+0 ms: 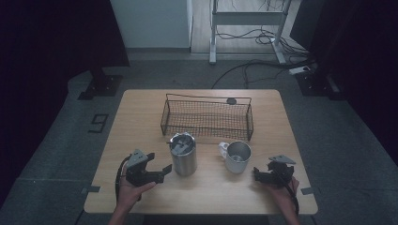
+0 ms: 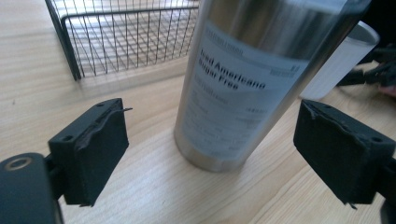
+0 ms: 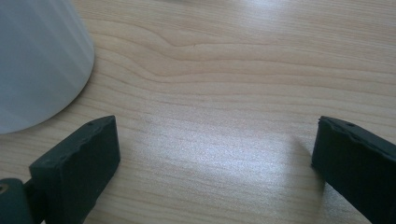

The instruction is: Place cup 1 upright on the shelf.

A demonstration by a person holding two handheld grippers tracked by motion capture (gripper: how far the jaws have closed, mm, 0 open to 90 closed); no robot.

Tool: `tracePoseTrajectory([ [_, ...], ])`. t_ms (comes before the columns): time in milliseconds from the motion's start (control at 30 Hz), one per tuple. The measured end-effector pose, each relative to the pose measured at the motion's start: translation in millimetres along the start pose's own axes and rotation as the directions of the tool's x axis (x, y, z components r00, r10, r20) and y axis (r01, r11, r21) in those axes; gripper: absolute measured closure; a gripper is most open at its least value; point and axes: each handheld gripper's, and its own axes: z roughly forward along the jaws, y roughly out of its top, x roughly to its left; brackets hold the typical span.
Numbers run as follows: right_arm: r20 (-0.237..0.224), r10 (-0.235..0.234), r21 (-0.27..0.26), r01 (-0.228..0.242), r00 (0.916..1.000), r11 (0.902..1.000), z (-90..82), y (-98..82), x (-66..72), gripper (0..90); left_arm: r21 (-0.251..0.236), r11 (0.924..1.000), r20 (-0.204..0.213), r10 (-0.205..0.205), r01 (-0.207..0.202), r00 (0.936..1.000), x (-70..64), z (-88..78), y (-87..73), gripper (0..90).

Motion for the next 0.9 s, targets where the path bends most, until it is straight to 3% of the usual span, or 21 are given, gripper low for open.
tracePoseTrajectory([
  [233,-0.001,-0.001,-0.003,0.001,1.0000,1.0000,-0.1,-0.3,-0.2,1.1,-0.008,1.0000,0.004,0.004,-0.004,1.0000,-4.8,-0.7,4.5,7.9],
  [533,0.003,0.001,-0.003,-0.001,1.0000,1.0000,-0.1,-0.3,-0.3,1.1,0.001,0.9996,0.039,0.029,-0.029,0.9988,-13.7,11.2,13.9,3.3],
  [900,0.005,0.005,-0.005,-0.005,1.0000,1.0000,-0.4,-0.6,-0.3,1.4,0.024,0.9986,0.036,0.045,-0.046,0.9983,-19.8,29.6,19.0,0.8],
])
